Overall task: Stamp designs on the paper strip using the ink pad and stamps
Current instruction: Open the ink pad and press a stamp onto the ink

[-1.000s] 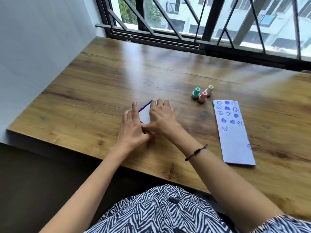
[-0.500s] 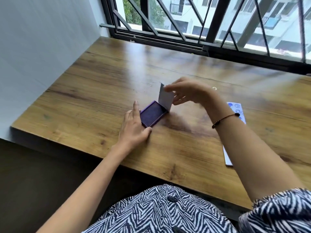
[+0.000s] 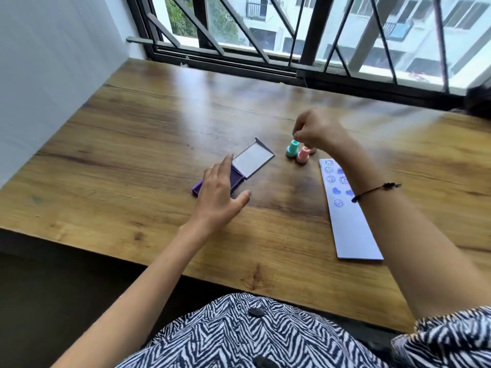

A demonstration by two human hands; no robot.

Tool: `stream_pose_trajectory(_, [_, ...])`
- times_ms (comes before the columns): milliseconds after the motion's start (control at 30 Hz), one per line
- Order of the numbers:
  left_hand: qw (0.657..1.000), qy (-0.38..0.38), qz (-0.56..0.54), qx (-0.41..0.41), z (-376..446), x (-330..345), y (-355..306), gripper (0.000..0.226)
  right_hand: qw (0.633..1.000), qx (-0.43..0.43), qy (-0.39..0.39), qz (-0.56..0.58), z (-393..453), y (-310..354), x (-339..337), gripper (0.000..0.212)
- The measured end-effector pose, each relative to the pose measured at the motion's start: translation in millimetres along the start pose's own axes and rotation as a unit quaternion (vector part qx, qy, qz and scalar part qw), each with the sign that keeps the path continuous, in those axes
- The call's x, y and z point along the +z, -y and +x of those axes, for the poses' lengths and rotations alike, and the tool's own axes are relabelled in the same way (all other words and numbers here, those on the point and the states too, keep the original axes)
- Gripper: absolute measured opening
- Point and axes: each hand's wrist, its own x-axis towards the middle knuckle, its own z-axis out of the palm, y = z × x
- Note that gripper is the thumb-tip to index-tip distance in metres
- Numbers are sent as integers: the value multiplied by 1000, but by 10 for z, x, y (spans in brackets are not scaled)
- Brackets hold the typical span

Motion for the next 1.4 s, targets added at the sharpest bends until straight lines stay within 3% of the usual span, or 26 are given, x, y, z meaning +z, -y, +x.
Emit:
stream_pose_trajectory(100, [999, 25, -45, 18, 35, 127, -165, 70, 996, 39, -20, -80, -169, -257, 156, 24])
stream_pose_trajectory(333, [991, 31, -129, 31, 31, 241, -334, 43, 994, 21, -104, -39, -352, -371, 467, 20])
stream_pose_trajectory(400, [982, 18, -188, 7, 15, 223, -313, 35, 984, 39, -111, 132, -443, -298, 465, 11])
stream_pose_trajectory(467, [968, 12, -249, -28, -2, 198, -277, 30, 914, 63, -43, 398, -600, -145, 468, 7])
stream_pose_trajectory(500, [959, 15, -280, -44, -9, 187, -263, 27, 876, 58, -9, 478, -674, -87, 487, 7])
stream_pose_trajectory(567, [939, 18, -337, -68, -41, 160, -241, 21, 845, 52, 37, 532, -800, 28, 542, 9])
stream_pose_trajectory(667, [930, -6, -360, -77, -104, 115, -179, 13, 829, 54, 71, 552, -932, 179, 635, 12])
stream_pose_trajectory(733, [930, -19, -357, -85, -167, 80, -96, 10, 837, 51, 91, 537, -993, 255, 707, 5])
stream_pose_trajectory(867, [924, -23, -364, -111, -330, 53, 55, 14, 868, 35, 109, 483, -1074, 392, 853, 16])
stream_pose_trajectory(967, [921, -43, -362, -135, -410, 40, 157, 7, 881, 22, 94, 463, -1109, 519, 957, 6])
stream_pose_trajectory(1167, [897, -102, -387, -187, -516, -54, 419, 10, 921, -16, 4, 388, -997, 601, 956, 6])
stream_pose_trajectory(1267, [888, -154, -390, -187, -563, -51, 443, 15, 954, -89, -55, 281, -906, 709, 928, 6])
stream_pose_trajectory(1400, [896, -194, -353, -187, -584, -12, 404, 24, 959, -214, -130, 130, -762, 945, 959, 12])
